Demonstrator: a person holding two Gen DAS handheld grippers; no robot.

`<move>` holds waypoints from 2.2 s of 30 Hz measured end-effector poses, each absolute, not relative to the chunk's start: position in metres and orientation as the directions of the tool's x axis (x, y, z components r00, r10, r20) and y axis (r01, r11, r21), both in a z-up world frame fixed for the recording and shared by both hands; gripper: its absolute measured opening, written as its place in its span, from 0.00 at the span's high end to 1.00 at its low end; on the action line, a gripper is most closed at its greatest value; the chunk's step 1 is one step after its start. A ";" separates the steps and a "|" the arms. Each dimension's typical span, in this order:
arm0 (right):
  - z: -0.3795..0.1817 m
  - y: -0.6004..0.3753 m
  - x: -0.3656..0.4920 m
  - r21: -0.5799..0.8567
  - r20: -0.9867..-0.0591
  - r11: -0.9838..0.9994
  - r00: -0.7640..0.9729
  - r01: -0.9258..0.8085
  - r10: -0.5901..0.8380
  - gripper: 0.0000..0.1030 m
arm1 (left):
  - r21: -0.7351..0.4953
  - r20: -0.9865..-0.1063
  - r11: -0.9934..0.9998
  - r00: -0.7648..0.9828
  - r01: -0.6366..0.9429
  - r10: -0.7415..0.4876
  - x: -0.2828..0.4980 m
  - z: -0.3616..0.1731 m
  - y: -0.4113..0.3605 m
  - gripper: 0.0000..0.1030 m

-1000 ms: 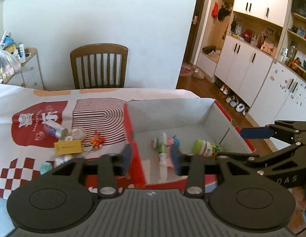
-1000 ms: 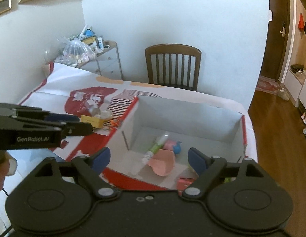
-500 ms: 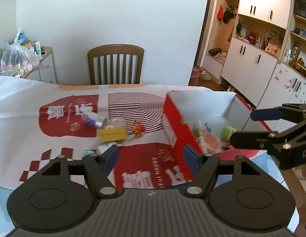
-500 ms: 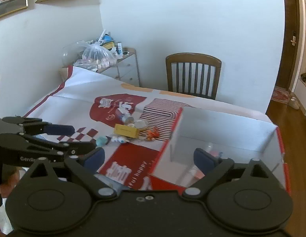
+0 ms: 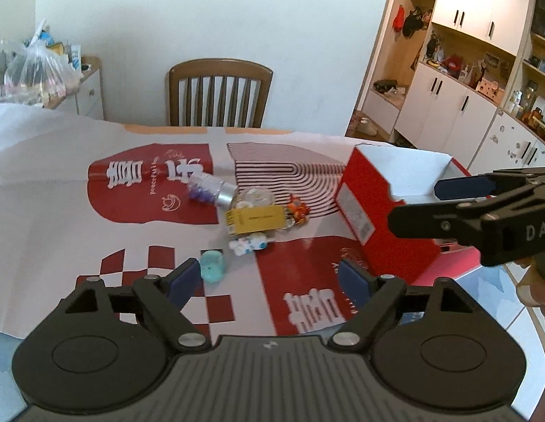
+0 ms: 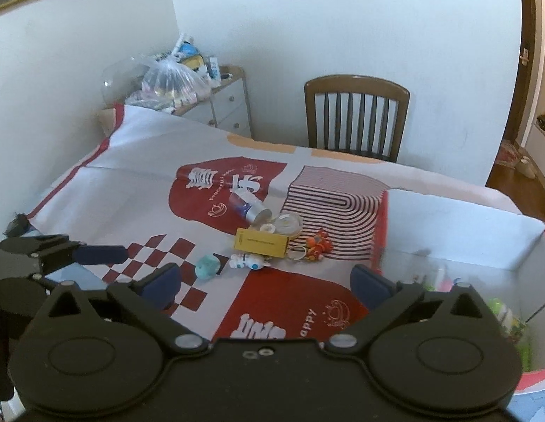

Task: Organize rigid objects
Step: 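Withdraw both open tools from the box toward the item pile, then grasp the teal toy with the left tool while the right tool grasps the yellow box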

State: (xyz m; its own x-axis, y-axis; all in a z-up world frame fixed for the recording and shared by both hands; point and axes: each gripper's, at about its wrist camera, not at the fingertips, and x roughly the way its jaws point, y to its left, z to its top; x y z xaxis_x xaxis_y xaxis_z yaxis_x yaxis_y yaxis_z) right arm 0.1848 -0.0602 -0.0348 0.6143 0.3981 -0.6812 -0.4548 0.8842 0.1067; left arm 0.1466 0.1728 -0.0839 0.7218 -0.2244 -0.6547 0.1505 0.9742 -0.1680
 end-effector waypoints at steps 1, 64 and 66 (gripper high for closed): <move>-0.037 -0.055 0.188 0.107 -0.687 0.888 0.612 -0.448 0.392 0.00 | -0.173 -0.655 0.974 0.722 0.148 -0.226 0.149 -0.087 0.177 0.13; -0.146 0.051 0.313 -0.075 -0.839 0.942 0.530 -0.329 0.119 0.31 | -0.018 -0.691 0.996 0.719 0.083 -0.072 0.232 -0.193 0.181 0.70; -0.144 0.049 0.311 -0.069 -0.837 0.943 0.533 -0.327 0.124 0.31 | -0.039 -0.696 0.996 0.714 0.078 -0.083 0.233 -0.192 0.184 0.71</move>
